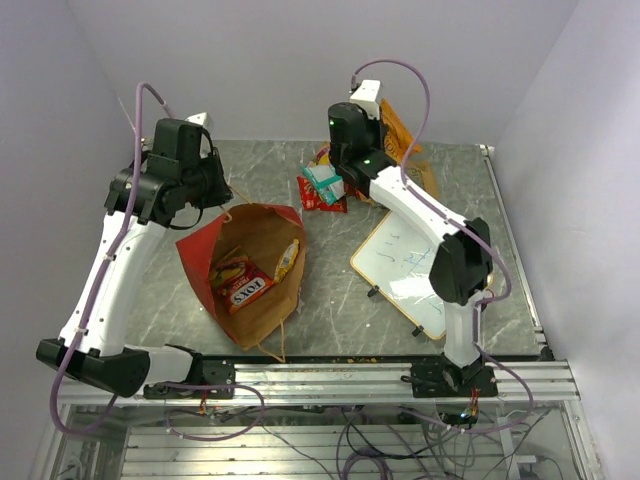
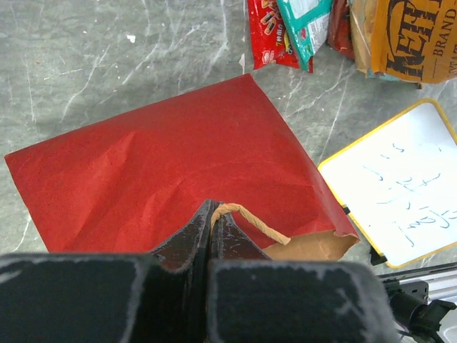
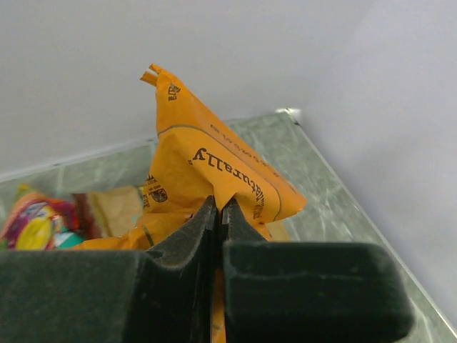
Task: Take the snacks out of the paper bag
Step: Place the snack at the center of the board.
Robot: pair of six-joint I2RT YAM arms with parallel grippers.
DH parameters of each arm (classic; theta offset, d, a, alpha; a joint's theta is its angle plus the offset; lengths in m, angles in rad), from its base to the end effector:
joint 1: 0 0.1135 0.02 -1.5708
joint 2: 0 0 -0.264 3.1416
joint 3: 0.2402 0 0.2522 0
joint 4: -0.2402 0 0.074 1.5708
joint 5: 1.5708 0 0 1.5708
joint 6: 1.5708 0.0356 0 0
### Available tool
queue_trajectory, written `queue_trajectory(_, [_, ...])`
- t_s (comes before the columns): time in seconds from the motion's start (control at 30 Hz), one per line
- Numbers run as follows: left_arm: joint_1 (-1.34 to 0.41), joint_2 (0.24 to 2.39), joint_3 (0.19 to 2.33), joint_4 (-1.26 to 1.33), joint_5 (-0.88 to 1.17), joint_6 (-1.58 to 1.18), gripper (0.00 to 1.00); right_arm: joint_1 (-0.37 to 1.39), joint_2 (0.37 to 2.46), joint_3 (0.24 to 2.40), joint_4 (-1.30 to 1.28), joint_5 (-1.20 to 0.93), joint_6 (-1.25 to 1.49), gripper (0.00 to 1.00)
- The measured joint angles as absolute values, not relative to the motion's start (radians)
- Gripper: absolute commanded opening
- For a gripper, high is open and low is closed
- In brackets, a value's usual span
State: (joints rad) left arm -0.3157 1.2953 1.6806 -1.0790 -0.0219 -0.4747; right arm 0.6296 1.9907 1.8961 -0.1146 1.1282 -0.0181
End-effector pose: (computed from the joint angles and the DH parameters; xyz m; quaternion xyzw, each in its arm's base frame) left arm 0.2254 -0.0728 0.4451 -0.0765 0.9021 -0.1543 0.3957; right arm 0.3943 0.2475 0.3726 0.1101 0.7296 -0.2361 0.6323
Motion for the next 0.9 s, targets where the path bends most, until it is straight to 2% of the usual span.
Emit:
queue_trajectory(0.17, [-0.316, 1.311, 1.679, -1.077, -0.031, -0.475, 0.07, 0.622, 2.091, 1.873, 0.057, 1.281, -0.114, 0.0])
queue_trajectory(0.27, [-0.316, 1.304, 1.667, -1.063, -0.042, -0.475, 0.07, 0.615, 2.149, 1.89, 0.088, 1.301, -0.127, 0.0])
queue_trajectory(0.5, [-0.315, 1.298, 1.654, -1.05, -0.097, -0.475, 0.07, 0.554, 2.304, 2.052, -0.028, 1.275, 0.006, 0.0])
queue_trajectory(0.9, [-0.315, 1.424, 1.72, -1.038, -0.099, -0.471, 0.07, 0.403, 2.373, 1.981, -0.263, 1.201, 0.301, 0.0])
